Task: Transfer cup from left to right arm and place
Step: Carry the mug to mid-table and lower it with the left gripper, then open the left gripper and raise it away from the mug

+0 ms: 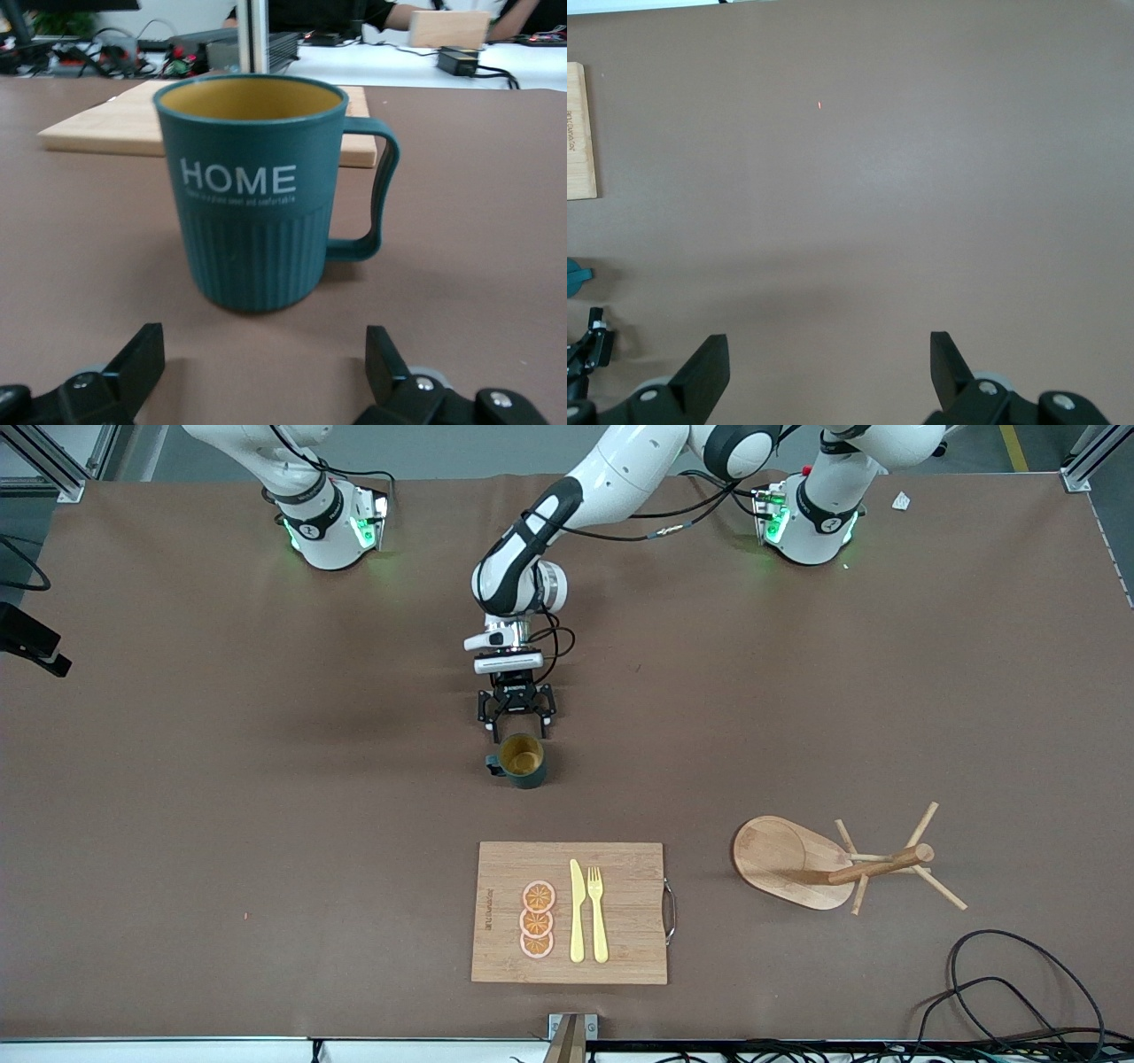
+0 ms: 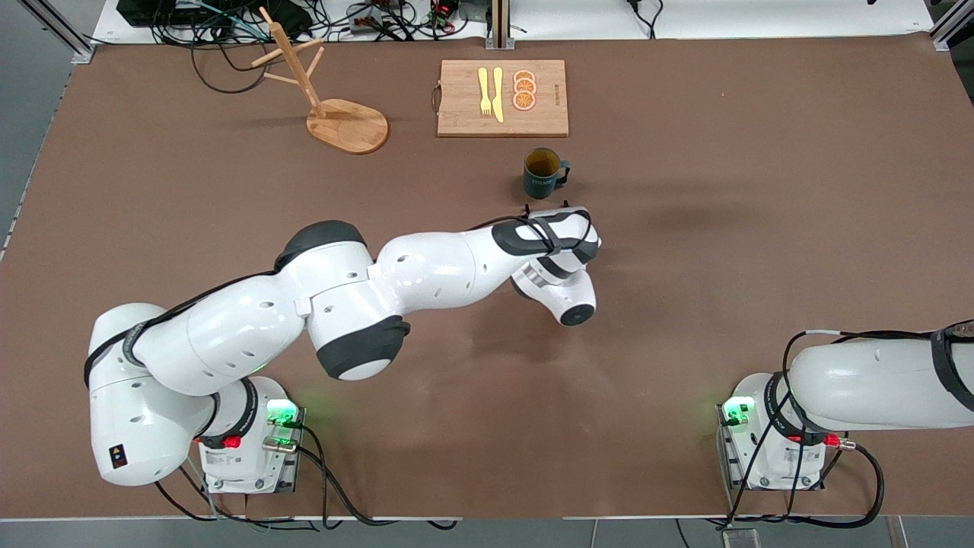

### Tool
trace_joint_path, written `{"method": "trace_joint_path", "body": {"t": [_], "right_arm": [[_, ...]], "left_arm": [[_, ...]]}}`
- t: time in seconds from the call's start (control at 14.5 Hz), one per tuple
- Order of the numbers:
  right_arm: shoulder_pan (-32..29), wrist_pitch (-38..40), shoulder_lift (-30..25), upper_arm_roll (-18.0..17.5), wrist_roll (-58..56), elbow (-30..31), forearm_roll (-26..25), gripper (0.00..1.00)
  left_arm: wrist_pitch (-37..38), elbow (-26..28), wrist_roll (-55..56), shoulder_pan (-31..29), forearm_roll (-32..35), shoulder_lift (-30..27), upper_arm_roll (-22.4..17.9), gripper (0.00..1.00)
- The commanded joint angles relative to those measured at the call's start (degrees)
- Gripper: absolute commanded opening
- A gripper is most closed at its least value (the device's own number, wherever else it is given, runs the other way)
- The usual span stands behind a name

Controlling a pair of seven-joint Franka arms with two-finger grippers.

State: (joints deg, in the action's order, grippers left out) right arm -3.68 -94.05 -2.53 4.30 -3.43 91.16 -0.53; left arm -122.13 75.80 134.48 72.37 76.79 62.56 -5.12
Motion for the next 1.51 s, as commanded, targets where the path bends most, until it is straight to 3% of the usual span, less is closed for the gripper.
{"method": "trace_joint_path", "body": {"t": [0.0,0.55,0.83,1.17,1.44], "right_arm": [[-1.59,-0.08,-0.46,-1.05,-0.97,0.16,0.18,1.0],[-1.33,0.0,1.38,-1.05,-0.97,0.24,3.43,1.0],[-0.28,1.93,2.87,-1.32,-1.05,0.51,3.35,1.0],[3.5,2.65,8.4,-1.4,-0.18,0.94,3.34,1.0],[6.14,0.45,12.19,-1.4,3.14,1.56,4.66,1.0]], "left_arm": [[-0.65,-0.39,0.08,-0.21,-7.77,-2.44,2.65,1.0],[4.36,-0.39,-1.23,-0.47,-32.55,-12.89,5.64,1.0],[10.23,-0.39,-9.82,-1.17,-45.21,-20.35,5.03,1.0],[14.2,-0.3,-20.81,-9.41,-51.2,-33.18,4.94,1.0],[18.41,0.05,-31.43,-18.55,-53.93,-39.52,4.94,1.0]]}}
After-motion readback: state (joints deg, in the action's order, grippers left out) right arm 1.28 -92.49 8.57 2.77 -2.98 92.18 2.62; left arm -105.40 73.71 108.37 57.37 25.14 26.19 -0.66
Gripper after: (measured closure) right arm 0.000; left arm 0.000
